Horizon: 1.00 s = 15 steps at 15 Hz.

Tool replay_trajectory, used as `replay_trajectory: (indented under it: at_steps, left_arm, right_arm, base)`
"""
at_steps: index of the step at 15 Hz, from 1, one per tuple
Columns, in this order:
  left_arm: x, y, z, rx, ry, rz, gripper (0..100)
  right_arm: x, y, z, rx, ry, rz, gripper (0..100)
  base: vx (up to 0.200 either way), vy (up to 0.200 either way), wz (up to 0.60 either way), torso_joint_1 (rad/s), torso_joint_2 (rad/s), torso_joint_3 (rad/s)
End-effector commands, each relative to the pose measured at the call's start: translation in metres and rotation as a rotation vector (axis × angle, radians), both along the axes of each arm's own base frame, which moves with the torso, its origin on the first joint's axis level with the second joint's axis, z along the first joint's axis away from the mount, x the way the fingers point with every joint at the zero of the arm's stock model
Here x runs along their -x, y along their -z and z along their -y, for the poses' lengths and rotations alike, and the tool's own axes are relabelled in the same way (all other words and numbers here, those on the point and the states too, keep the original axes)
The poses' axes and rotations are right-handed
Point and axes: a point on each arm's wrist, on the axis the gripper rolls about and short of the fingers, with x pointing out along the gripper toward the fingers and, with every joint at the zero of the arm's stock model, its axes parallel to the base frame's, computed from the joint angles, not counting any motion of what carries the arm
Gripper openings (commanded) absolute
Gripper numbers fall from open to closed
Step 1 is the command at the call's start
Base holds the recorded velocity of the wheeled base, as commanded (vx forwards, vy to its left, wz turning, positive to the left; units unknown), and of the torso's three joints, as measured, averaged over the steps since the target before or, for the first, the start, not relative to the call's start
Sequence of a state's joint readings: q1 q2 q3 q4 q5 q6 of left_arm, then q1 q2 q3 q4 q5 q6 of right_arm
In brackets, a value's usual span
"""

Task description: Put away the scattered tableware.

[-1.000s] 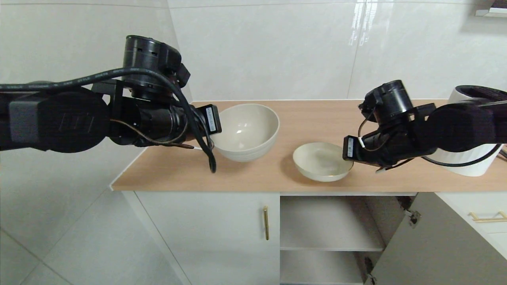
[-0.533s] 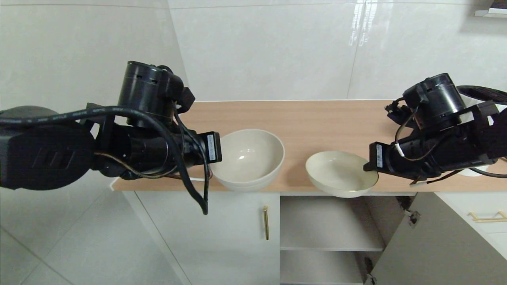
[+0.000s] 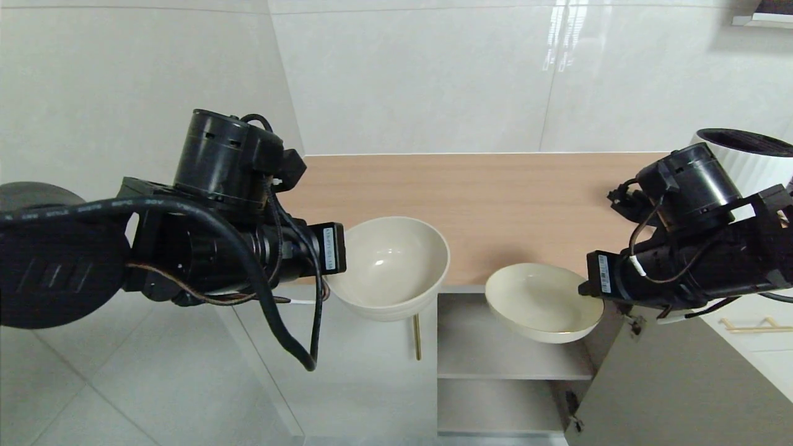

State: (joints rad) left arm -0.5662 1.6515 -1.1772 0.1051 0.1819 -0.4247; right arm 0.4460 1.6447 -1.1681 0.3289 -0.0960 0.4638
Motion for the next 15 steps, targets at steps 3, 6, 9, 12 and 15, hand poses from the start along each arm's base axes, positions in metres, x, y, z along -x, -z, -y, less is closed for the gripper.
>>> replay_trajectory:
  at_steps: [3,6,9,12,15]
  left_arm:
    - [-0.002,0.005,0.002,-0.011,0.004,-0.012,0]
    - [-0.004,0.007,0.004,-0.015,0.003,-0.021,0]
    - [-0.005,0.008,0.004,-0.016,0.002,-0.023,0]
    - [-0.005,0.008,0.004,-0.016,0.000,-0.021,0]
    - [-0.005,0.007,0.003,-0.015,0.000,-0.019,0]
  right_arm:
    - [-0.001,0.004,-0.002,0.007,-0.005,-0.012,0]
    - [-0.003,0.008,-0.004,0.012,-0.008,-0.023,0]
    - [-0.005,0.009,-0.005,0.012,-0.007,-0.020,0]
    - [-0.008,0.011,-0.006,0.014,0.003,-0.007,0]
    - [-0.009,0.013,-0.007,0.017,0.003,-0.012,0]
  base:
    - [-0.200,0.000,0.00,-0.002,0.00,0.006]
    - [0.000,0.000,0.00,0.000,0.00,0.000]
    - [0.000,0.000,0.00,0.000,0.00,0.000]
    - [0.000,0.000,0.00,0.000,0.00,0.000]
    - [0.000,0.000,0.00,-0.037,0.08,0.041]
